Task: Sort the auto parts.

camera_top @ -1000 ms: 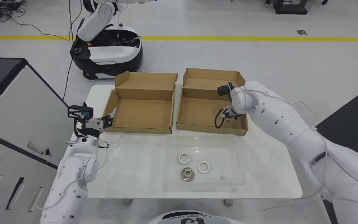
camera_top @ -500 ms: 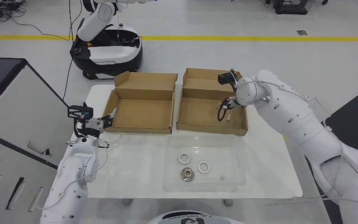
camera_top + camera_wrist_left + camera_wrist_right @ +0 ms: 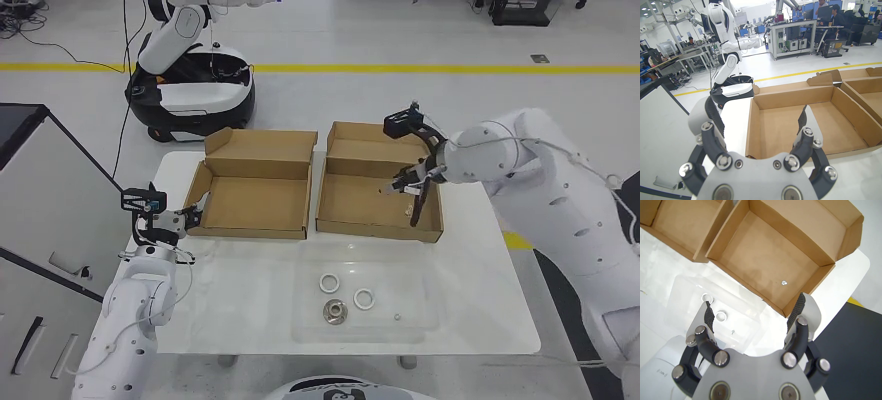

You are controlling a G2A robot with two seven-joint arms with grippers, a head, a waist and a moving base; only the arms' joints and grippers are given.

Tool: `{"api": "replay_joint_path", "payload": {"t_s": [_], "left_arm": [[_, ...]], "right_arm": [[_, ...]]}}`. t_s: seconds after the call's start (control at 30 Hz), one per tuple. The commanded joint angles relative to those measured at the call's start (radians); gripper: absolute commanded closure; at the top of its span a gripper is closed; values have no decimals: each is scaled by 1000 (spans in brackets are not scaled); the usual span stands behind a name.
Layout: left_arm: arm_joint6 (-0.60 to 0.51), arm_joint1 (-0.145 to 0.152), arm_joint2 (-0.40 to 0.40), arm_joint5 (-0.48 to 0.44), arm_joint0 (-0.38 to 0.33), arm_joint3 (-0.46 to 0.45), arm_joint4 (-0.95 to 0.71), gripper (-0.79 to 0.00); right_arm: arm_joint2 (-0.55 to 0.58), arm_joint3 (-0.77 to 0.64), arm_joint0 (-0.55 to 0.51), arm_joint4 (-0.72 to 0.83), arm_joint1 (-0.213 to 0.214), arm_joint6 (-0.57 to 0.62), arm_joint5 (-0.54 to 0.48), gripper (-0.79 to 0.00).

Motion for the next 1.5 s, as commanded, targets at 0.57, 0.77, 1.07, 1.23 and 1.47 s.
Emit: {"api": "replay_joint_path", "payload": {"t_s": [0.57,0.77,1.07,1.23,1.47], "left_arm": [[0,0,0,0,0,0,0,-785],[0,0,0,0,0,0,0,-785],[0,0,0,0,0,0,0,-785],[0,0,0,0,0,0,0,-785],[0,0,0,0,0,0,0,-785]], "right_arm": [[16,-251,-123,138,67,11,-15,-785],[19,-252,-124,149,69,11,-18,-785],[10,-253,-133,131,69,5,-36,-785],[-23,-300,-134,83,78,11,-116,-785],[-103,-366,-109,104,113,11,-242,-785]]}}
